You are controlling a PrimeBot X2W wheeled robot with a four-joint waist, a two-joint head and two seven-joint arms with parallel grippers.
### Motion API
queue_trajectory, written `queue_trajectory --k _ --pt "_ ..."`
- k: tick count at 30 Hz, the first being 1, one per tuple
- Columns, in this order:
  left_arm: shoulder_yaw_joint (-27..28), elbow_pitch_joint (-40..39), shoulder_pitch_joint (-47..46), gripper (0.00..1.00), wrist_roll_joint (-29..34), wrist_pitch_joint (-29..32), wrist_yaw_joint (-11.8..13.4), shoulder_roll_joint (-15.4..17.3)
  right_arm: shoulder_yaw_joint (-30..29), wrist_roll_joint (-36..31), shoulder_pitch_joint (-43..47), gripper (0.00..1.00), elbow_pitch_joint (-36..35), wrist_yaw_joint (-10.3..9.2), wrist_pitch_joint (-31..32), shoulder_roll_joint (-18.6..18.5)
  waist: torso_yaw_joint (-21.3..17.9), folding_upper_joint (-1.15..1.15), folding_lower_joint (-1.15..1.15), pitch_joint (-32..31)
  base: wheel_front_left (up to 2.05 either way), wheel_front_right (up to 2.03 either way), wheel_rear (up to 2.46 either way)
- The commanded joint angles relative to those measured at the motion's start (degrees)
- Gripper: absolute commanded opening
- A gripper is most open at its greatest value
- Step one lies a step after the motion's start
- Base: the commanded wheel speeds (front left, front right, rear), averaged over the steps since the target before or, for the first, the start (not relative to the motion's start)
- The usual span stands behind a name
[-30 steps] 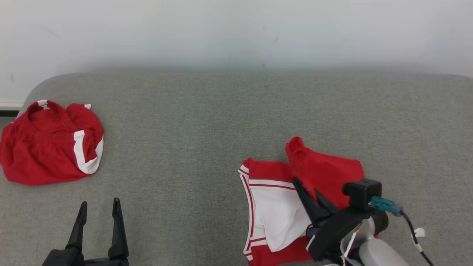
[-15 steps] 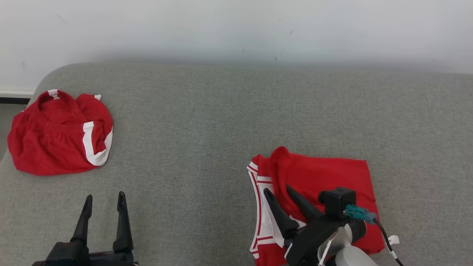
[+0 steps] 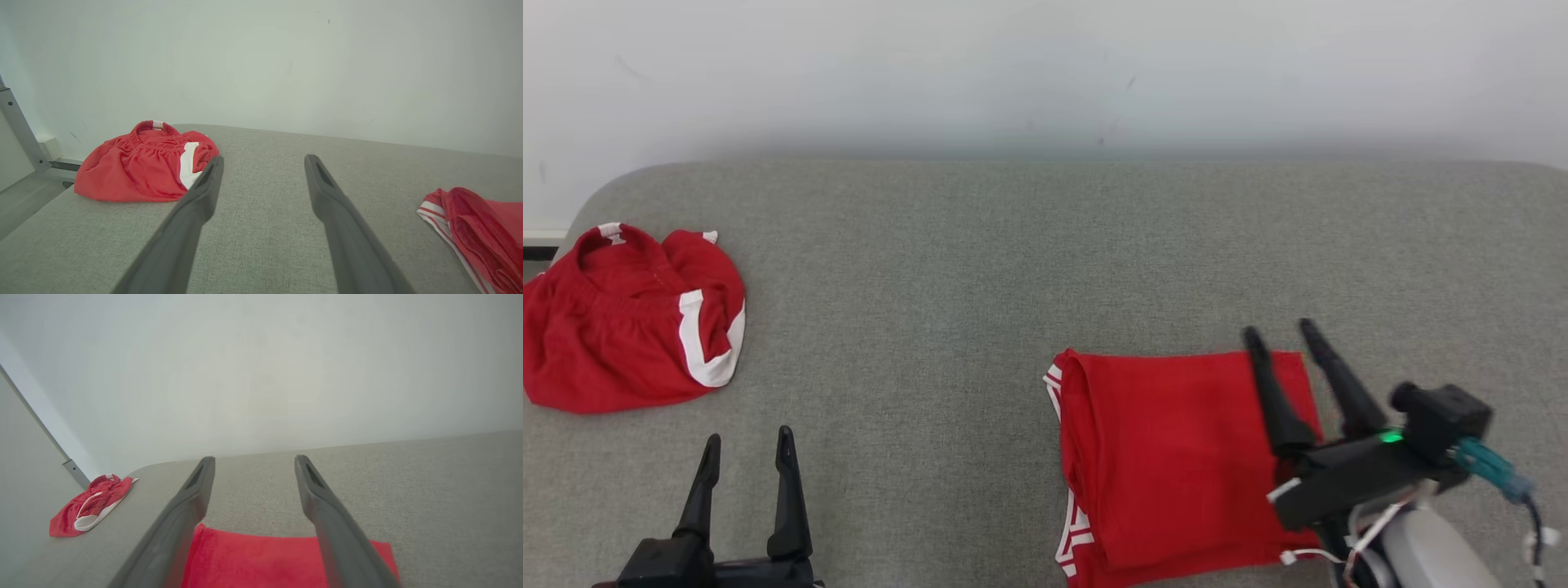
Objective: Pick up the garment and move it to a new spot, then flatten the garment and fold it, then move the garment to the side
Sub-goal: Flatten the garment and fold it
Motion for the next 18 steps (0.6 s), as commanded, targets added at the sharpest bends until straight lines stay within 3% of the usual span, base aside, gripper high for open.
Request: queue_trajectory --k 1,8,18 --pt "0.2 -0.2 0.8 1.0 0.0 -0.2 0.0 -0.1 -1.7 -0.6 1.4 1.0 -0.6 -0.14 -0.7 -0.8 -0.4 0.0 0.0 -0.4 0.0 0.0 0.0" --pt "1.0 -0.7 1.5 1.0 0.5 -0.2 -0.2 -0.1 -7.4 -2.1 5.6 1.0 -2.4 -0.14 -2.2 -1.8 -1.2 0.0 0.0 -1.3 0.0 0.0 0.0" --pt "2.5 -1.4 3.9 1.0 2.1 -0.2 -0.4 -0.1 -11.1 -3.9 12.9 1.0 -4.1 -0.14 -3.6 0.8 -4.1 0.0 0.0 -2.9 0.0 0.0 0.0"
